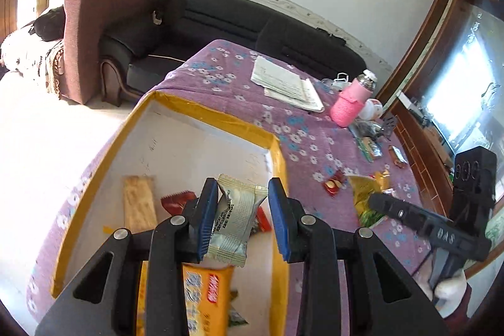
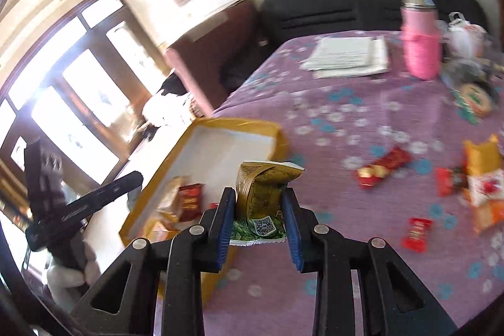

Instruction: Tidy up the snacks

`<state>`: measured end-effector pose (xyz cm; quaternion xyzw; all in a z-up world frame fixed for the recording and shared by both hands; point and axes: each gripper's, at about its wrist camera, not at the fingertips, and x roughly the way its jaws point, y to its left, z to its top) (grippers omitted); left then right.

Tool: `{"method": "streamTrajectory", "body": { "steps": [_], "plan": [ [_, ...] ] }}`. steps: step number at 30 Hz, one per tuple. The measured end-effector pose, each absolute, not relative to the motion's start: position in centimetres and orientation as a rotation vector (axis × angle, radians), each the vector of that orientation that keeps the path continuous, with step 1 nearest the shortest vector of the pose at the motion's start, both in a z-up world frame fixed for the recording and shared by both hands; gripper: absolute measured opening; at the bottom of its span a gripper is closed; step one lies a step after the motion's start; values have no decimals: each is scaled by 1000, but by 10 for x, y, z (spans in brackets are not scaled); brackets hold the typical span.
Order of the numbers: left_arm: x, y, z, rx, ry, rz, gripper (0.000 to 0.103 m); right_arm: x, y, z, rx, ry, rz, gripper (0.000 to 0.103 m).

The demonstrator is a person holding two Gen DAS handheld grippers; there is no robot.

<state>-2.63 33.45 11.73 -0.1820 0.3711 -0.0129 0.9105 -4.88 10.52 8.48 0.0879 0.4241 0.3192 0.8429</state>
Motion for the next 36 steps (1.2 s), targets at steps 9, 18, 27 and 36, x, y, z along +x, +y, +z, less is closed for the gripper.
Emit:
{"method": "streamTrajectory", "body": {
  "steps": [9, 18, 27, 36],
  "plan": [
    [30, 372, 80, -466, 874, 4, 31, -28, 211, 46, 62, 970, 761, 30],
    [51, 388, 49, -516, 937, 26, 31, -6, 243, 3, 0, 1041, 741, 30],
    [52, 386, 51, -517, 933, 15, 33, -2, 244, -3, -3, 1022, 729, 34],
    [-12, 334, 117, -298, 713, 110, 72, -40, 198, 48, 24, 838, 689, 44]
  ]
}}
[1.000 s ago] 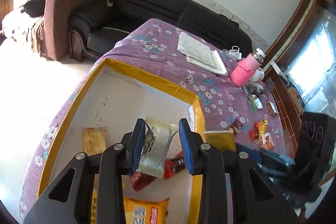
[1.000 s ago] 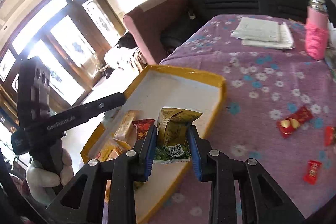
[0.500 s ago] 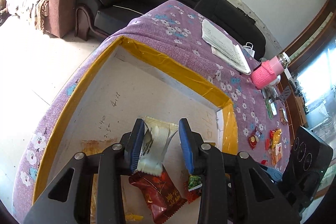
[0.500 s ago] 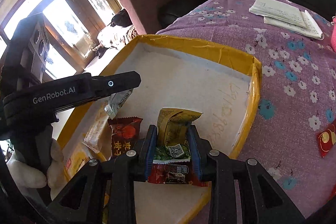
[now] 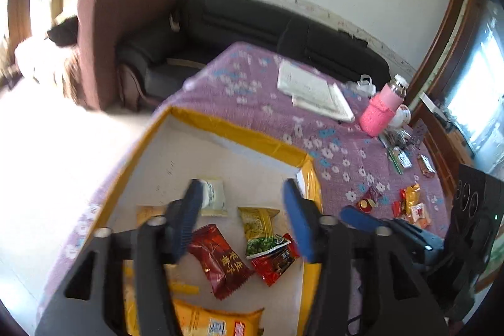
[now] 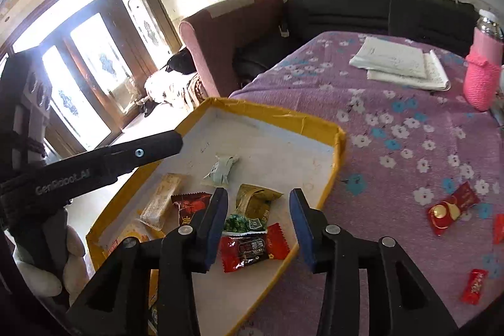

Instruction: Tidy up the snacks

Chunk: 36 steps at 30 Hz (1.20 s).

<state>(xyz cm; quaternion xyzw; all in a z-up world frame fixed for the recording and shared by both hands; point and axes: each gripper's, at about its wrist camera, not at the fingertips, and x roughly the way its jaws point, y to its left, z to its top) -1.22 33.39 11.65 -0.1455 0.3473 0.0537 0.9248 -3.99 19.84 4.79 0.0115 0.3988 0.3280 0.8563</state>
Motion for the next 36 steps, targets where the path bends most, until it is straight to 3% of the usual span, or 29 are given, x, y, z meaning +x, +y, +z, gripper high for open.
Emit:
{"method": "streamTrajectory", "body": {
  "steps": [2, 13, 26, 36],
  "plan": [
    [-36, 316, 133, -233, 613, 160, 84, -51, 179, 58, 36, 791, 661, 46],
    [-133, 225, 170, 21, 226, 274, 84, -111, 82, 82, 64, 633, 514, 54],
    [-160, 165, 175, 112, 162, 246, 84, -155, 6, 94, 84, 541, 426, 65],
    [-157, 141, 167, 131, 198, 203, 84, -151, -30, 82, 135, 562, 377, 65]
  ]
}}
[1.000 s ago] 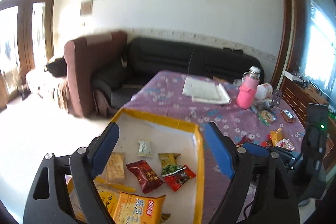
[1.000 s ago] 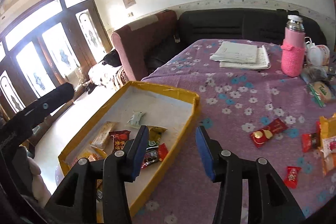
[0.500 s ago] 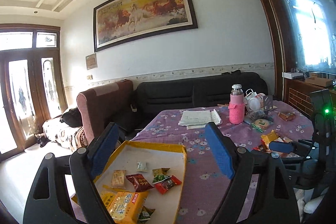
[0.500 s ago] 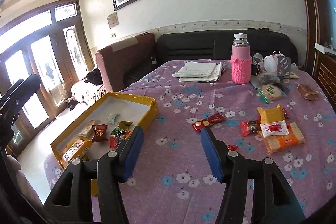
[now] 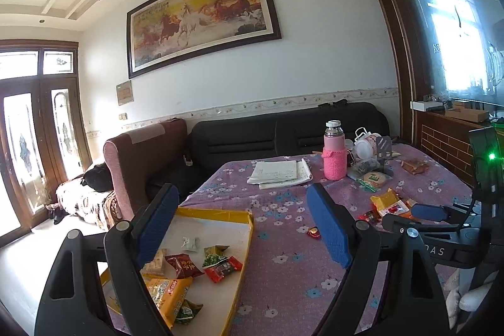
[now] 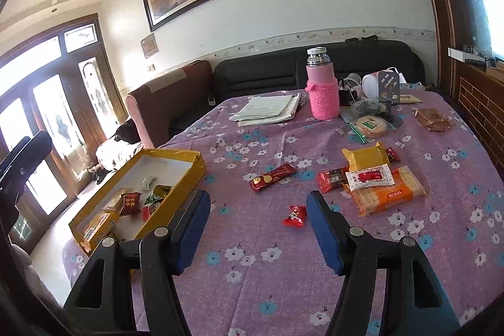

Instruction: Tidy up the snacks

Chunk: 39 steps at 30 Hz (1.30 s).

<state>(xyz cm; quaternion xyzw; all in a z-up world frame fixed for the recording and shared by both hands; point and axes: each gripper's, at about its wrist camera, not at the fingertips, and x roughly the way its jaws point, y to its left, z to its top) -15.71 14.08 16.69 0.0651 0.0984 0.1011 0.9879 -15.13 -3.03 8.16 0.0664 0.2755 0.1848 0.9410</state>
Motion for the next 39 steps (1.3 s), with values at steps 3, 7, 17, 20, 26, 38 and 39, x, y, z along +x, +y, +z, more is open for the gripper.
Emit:
{"method": "streamTrajectory", "body": {
  "steps": [3, 7, 17, 20, 26, 38, 39],
  "plan": [
    [-154, 136, 163, 136, 217, 186, 84, -148, -38, 78, 142, 570, 362, 66],
    [-151, 132, 158, 135, 244, 169, 84, -142, -54, 68, 172, 601, 333, 68],
    [-149, 131, 151, 126, 246, 154, 84, -131, -94, 51, 211, 646, 231, 68],
    [-149, 134, 148, 122, 237, 165, 84, -125, -109, 49, 232, 656, 193, 68],
    [-153, 135, 147, 127, 177, 191, 84, -114, -135, 47, 262, 671, 132, 68],
    [-139, 138, 138, 123, 204, 187, 85, -86, -161, 36, 302, 717, 90, 68],
    [-132, 140, 134, 102, 248, 159, 84, -81, -164, 34, 315, 723, 95, 68]
  ]
}}
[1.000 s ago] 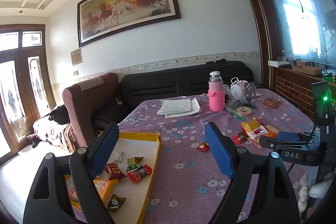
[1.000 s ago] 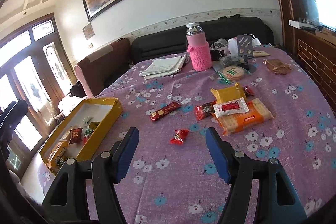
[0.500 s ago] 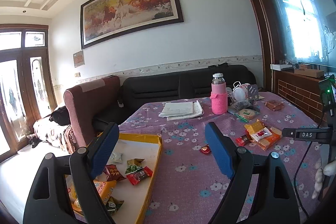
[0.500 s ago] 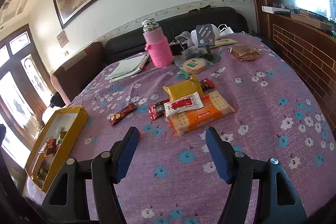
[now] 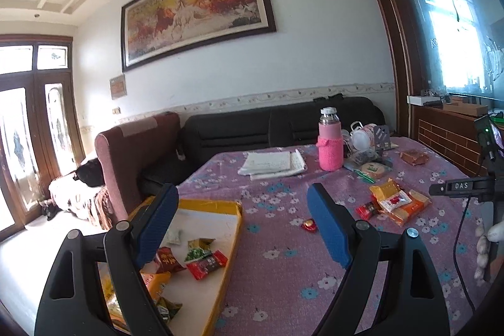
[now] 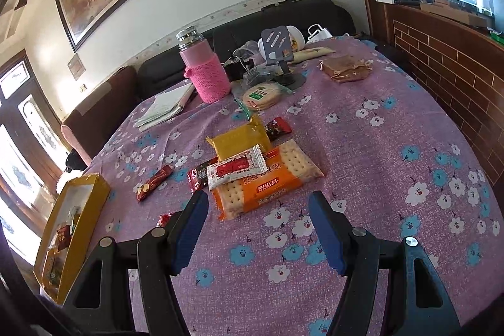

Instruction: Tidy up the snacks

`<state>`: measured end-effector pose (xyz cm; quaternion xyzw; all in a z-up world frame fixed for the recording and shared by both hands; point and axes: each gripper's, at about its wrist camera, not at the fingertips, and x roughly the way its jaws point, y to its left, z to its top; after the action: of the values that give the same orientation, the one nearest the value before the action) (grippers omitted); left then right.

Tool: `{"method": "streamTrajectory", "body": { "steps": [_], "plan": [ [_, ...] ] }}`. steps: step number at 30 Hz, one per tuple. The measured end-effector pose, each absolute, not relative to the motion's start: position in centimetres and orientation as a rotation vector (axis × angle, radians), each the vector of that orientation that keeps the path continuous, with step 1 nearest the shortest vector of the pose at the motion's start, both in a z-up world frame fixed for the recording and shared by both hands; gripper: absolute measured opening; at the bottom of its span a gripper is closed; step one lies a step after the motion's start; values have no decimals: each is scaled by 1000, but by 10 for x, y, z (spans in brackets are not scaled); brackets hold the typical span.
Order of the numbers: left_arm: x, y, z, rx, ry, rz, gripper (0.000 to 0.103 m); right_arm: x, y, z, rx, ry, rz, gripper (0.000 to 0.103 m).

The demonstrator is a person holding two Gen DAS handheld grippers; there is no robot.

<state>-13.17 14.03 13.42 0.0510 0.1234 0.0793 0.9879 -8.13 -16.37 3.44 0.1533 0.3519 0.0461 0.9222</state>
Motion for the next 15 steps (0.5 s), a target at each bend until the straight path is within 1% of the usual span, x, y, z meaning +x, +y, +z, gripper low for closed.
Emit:
{"method": "streamTrajectory", "body": {
  "steps": [6, 9, 15],
  "plan": [
    [-103, 146, 114, 10, 431, 58, 84, -40, -191, 34, 375, 749, 55, 68],
    [-97, 147, 105, -15, 475, 32, 84, -10, -197, 24, 401, 799, 56, 69],
    [-89, 160, 98, -60, 535, 32, 84, 39, -178, -1, 340, 891, 58, 69]
  ]
}}
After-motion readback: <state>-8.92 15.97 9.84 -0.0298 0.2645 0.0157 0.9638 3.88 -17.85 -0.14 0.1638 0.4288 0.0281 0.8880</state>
